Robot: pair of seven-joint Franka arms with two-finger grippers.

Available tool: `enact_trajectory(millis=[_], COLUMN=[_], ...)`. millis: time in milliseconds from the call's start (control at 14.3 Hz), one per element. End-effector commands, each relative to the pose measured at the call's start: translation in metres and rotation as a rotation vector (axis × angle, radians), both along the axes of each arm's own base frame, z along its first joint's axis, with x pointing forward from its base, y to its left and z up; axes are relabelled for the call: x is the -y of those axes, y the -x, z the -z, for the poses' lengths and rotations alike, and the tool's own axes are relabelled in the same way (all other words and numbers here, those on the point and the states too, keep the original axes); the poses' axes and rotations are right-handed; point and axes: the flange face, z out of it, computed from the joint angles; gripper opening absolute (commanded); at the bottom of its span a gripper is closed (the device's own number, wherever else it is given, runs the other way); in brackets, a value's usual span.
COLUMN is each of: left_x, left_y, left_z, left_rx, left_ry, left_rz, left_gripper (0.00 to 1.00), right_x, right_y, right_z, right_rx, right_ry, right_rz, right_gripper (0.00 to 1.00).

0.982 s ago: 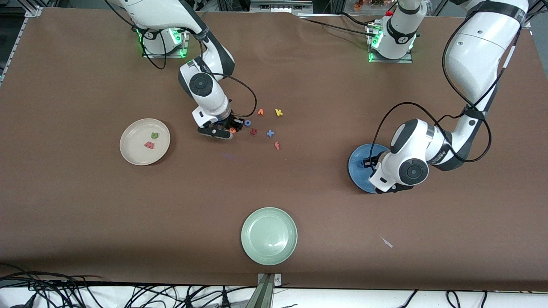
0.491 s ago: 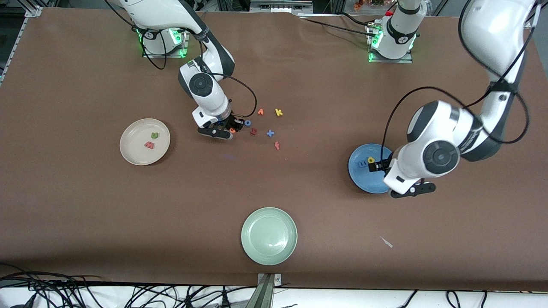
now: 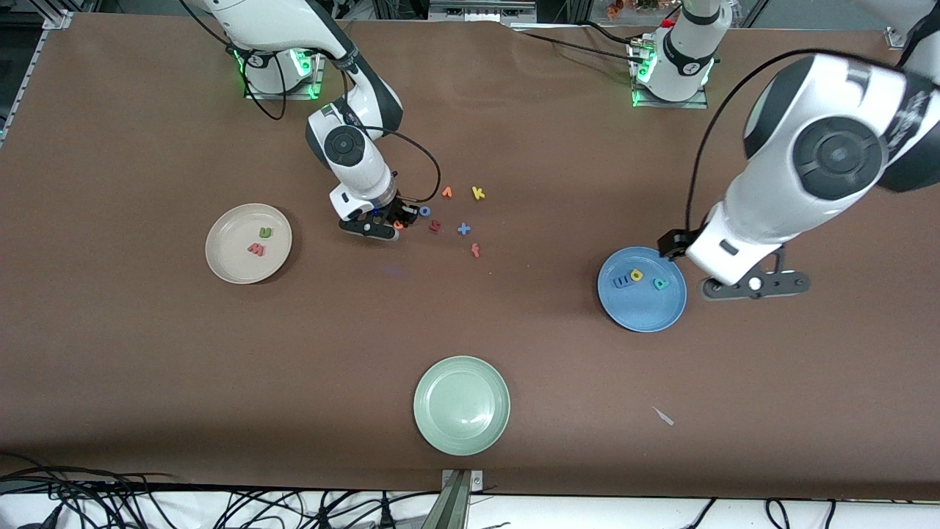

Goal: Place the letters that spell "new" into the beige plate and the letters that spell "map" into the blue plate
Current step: 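Raise the left gripper back while the right gripper carries the e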

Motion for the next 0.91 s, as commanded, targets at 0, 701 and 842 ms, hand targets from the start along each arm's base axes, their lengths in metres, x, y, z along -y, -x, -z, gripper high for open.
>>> enact_trajectory(millis=[0, 701, 842], left_x=[-0.062, -0.072, -0.075], left_y=[0.018, 0.099, 0.098], left_z=[-0.028, -0.056, -0.059], left_rx=[-0.019, 0.132, 0.136], left_ry=[0.075, 0.080, 0.095], left_rz=[0.080, 0.145, 0.135], left_gripper=[1.00, 1.00, 1.00], right_x=[0.000, 0.003, 0.022], right_y=[-0.005, -0.029, -0.038], right_z=[0.010, -0.027, -0.041], right_rx=[0.006, -0.041, -0.059], right_ry=[0.000, 0.045, 0.071], right_rz=[-0.016, -0.060, -0.119], right_gripper=[0.32, 0.30, 0.28])
